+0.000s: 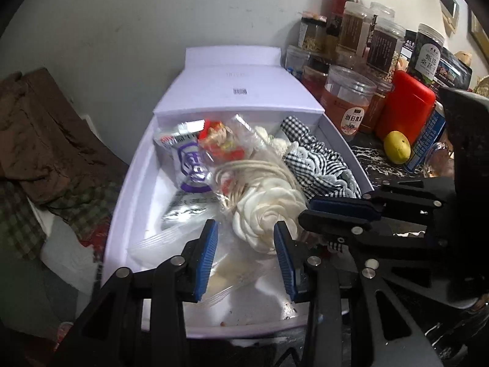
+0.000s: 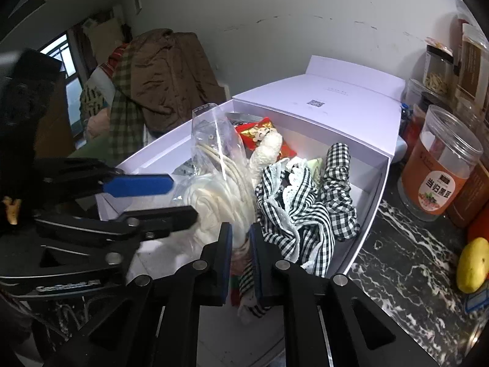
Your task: Organize soft objects
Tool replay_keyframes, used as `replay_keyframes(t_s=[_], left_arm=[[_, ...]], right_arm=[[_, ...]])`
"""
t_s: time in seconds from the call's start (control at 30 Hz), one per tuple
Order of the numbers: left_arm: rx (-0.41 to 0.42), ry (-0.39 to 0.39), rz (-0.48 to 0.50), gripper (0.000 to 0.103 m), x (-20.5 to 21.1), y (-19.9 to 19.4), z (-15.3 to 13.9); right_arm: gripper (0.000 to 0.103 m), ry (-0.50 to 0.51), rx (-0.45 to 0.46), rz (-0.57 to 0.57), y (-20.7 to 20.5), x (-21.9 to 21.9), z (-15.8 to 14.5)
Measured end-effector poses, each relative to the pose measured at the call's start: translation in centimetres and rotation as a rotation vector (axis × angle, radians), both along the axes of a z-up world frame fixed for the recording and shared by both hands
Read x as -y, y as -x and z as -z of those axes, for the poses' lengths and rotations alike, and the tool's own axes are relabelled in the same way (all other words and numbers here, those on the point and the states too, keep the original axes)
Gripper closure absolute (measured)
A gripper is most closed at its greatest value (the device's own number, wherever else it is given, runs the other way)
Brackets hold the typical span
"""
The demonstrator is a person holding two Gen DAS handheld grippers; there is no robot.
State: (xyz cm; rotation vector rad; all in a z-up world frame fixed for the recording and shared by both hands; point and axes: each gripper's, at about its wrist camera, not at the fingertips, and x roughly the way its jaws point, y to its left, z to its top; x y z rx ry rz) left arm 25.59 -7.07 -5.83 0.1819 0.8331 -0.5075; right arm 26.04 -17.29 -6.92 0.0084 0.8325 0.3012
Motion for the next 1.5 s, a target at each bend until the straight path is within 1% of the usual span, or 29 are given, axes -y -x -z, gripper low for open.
replay_keyframes(t_s=[0.07, 0.17, 0.2, 0.27, 0.3, 0.37, 0.43, 0.5, 0.57, 0.77, 0.93, 1.2, 1.3, 1.47, 1.5], left_arm=[[0.034, -0.012, -0.008, 0.065, -0.1, 0.7, -0.6], [0.055, -0.027, -0.032, 0.065, -0.2, 1.3, -1.2], [0.056, -0.033, -0.042, 0.065, -0.3, 1.2, -1.2], [0.050, -0.049, -0.067, 0.062, -0.4, 1.0, -1.1], [0.045, -0.053, -0.084, 0.060, -0.4, 0.8, -1.1], [0.047, -0.053, -0.111, 0.058, -0.7, 0.6, -1.1], [0.048, -0.052, -0.134, 0.053, -1.0, 0.4, -1.1], [0.049, -0.042, -0.150, 0.042, -1.3, 0.4, -1.3], [0.062, -0.032, -0.158, 0.039, -1.4, 0.7, -1.8], [0.097, -0.013, -0.173, 0.038, -1.6, 1.5, -4.0], [0.126, 0.004, -0.175, 0.038, -1.6, 2.5, -6.2], [0.205, 0.023, -0.178, 0.038, -1.8, 4.8, -10.3], [0.243, 0.035, -0.182, 0.038, -2.0, 6.0, -11.8], [0.291, 0.033, -0.192, 0.038, -2.1, 8.2, -13.8], [0.297, 0.034, -0.191, 0.038, -2.1, 8.6, -14.1]], right_arm=[[0.091, 0.003, 0.001, 0.000, 0.0, 0.0, 0.0], [0.090, -0.001, -0.001, 0.000, 0.1, 0.0, -0.1], [0.087, -0.002, -0.002, 0.000, 0.1, 0.0, -0.1], [0.072, -0.004, -0.003, -0.001, 0.2, 0.0, -0.3], [0.062, -0.009, -0.002, -0.002, 0.4, 0.0, -0.4], [0.052, -0.006, 0.003, -0.004, 0.8, -0.2, -0.8], [0.033, 0.009, 0.013, -0.003, 1.3, -0.4, -1.2], [0.029, 0.036, 0.041, 0.016, 1.8, -0.5, -1.8], [0.029, 0.054, 0.058, 0.028, 2.1, -0.4, -2.3], [0.028, 0.057, 0.099, 0.069, 2.8, 0.3, -4.6], [0.028, 0.080, 0.154, 0.077, 3.6, 0.4, -7.1], [0.027, 0.089, 0.246, 0.090, 5.9, 0.4, -11.6], [0.023, 0.092, 0.268, 0.112, 7.1, 0.5, -13.2], [0.021, 0.109, 0.312, 0.129, 9.7, 0.5, -15.5], [0.018, 0.113, 0.322, 0.134, 10.4, 0.4, -15.9]])
